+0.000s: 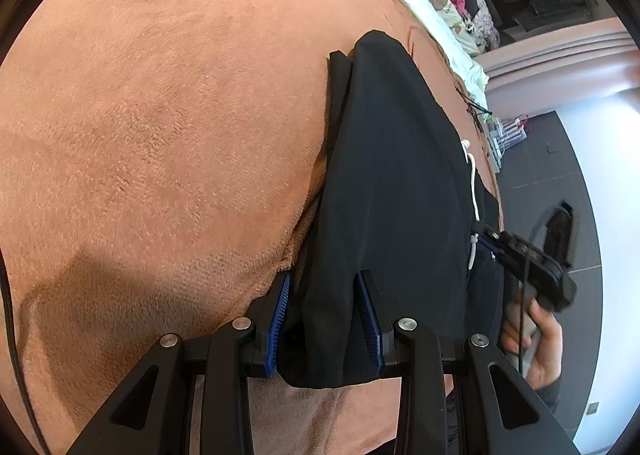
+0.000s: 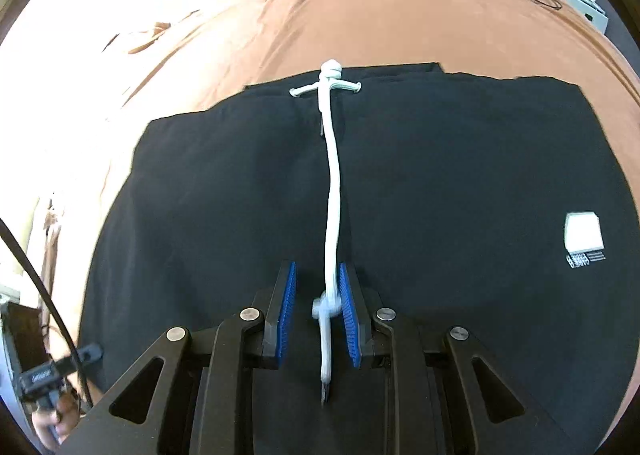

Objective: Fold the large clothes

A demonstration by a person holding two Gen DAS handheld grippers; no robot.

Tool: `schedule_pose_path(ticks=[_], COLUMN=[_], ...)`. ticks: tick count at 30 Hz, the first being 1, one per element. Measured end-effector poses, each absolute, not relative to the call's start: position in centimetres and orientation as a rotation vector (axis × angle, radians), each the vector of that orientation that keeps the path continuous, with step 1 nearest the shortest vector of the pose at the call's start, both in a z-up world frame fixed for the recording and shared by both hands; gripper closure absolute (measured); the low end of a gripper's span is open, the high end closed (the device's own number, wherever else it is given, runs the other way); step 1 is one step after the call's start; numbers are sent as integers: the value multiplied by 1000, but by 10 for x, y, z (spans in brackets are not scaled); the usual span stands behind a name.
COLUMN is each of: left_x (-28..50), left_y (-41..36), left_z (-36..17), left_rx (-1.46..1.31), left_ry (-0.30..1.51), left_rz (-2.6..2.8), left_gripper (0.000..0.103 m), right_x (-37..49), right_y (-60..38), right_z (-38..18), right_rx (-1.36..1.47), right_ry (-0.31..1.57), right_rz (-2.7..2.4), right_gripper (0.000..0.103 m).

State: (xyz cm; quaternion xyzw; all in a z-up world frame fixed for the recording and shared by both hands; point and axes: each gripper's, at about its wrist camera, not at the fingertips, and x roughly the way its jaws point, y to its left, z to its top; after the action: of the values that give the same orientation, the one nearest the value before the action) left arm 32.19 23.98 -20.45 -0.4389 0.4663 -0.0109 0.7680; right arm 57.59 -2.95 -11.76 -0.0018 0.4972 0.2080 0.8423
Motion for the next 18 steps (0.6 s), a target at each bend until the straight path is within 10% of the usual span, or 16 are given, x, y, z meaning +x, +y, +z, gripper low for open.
schedule_pose_path(ticks=[18], left_x=[312], left_y=[237], left_z=[-209], left_rx=[-981], left_ry=[988], left_rz=[6], left_gripper=[68], right_x=[677], right_y=[20], right_z=[-147], right_rx=[-49], right_ry=[1031], right_rz=[330], right_gripper=[94])
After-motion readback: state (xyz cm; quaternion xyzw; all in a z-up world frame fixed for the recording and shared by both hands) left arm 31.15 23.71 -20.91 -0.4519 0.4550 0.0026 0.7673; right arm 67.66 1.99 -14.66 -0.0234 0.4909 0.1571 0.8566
